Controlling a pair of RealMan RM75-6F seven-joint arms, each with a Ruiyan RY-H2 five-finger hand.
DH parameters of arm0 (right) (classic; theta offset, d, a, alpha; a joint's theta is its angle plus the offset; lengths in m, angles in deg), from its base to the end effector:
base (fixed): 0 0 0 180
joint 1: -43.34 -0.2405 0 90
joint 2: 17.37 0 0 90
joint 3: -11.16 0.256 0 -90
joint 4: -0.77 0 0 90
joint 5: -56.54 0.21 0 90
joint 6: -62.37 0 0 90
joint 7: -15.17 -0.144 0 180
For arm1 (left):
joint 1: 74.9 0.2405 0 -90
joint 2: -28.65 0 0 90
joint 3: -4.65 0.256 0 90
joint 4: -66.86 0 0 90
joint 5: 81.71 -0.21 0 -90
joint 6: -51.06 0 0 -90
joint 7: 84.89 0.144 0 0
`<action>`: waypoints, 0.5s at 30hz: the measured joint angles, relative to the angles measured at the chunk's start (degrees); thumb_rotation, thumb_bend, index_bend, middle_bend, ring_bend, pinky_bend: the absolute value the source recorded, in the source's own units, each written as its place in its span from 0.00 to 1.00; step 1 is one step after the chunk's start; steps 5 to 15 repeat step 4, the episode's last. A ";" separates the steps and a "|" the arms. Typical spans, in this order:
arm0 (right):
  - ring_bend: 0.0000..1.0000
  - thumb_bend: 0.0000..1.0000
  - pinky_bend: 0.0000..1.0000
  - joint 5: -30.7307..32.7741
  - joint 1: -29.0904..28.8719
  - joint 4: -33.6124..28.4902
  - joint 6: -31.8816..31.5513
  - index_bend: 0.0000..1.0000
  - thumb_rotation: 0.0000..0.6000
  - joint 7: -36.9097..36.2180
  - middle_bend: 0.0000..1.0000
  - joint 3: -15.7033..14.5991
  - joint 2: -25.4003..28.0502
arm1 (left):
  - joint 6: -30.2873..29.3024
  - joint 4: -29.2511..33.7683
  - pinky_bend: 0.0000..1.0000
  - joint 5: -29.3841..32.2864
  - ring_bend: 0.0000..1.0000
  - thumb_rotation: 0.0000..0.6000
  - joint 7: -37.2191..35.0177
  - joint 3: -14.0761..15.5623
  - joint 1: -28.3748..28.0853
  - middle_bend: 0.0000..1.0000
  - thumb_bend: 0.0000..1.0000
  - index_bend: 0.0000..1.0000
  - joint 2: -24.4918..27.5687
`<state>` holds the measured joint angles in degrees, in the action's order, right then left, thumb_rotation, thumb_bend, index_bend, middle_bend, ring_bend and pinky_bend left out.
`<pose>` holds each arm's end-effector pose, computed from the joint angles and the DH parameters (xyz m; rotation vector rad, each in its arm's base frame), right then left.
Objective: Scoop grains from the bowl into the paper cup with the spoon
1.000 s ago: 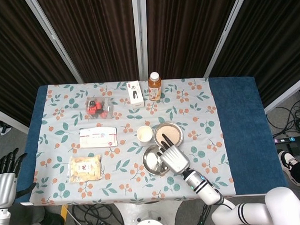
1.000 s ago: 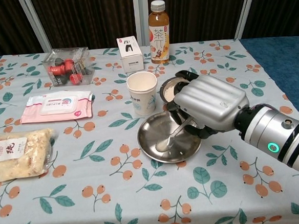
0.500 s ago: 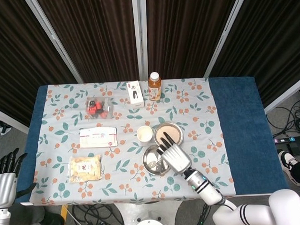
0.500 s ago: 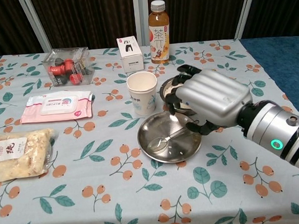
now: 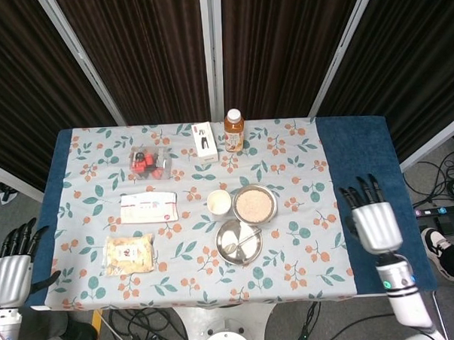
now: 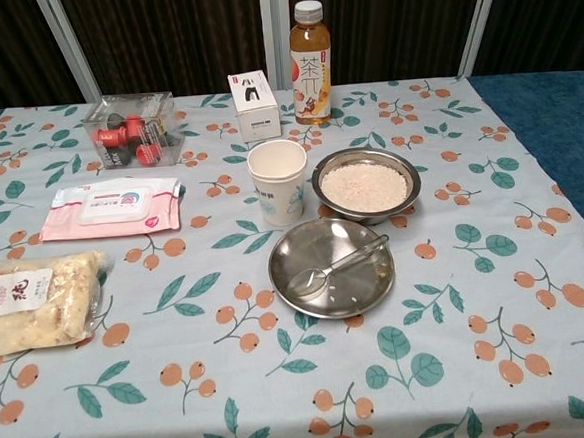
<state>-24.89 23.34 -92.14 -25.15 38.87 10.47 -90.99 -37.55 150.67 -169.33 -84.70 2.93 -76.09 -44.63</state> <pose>-0.2504 -0.2397 0.1058 1.5481 -0.5940 0.8596 -0.3293 0.1570 0.1241 -1.3433 -0.9068 -0.9022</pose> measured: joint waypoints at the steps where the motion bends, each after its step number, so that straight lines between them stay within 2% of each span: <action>1: 0.04 0.26 0.05 0.28 1.39 -0.56 -0.82 0.14 1.00 -1.60 0.22 -0.37 1.28 | 0.17 0.24 0.09 -0.01 0.06 1.00 0.28 -0.03 -0.15 0.11 0.06 0.19 -0.01; 4: 0.03 0.25 0.03 1.10 6.20 -1.95 -3.69 0.13 1.00 -6.50 0.21 -1.58 4.45 | 0.73 1.09 0.09 0.02 0.06 1.00 1.14 -0.12 -0.60 0.11 0.06 0.19 -0.11; 15: 0.03 0.25 0.03 1.10 6.20 -1.95 -3.69 0.13 1.00 -6.50 0.21 -1.58 4.45 | 0.73 1.09 0.09 0.02 0.06 1.00 1.14 -0.12 -0.60 0.11 0.06 0.19 -0.11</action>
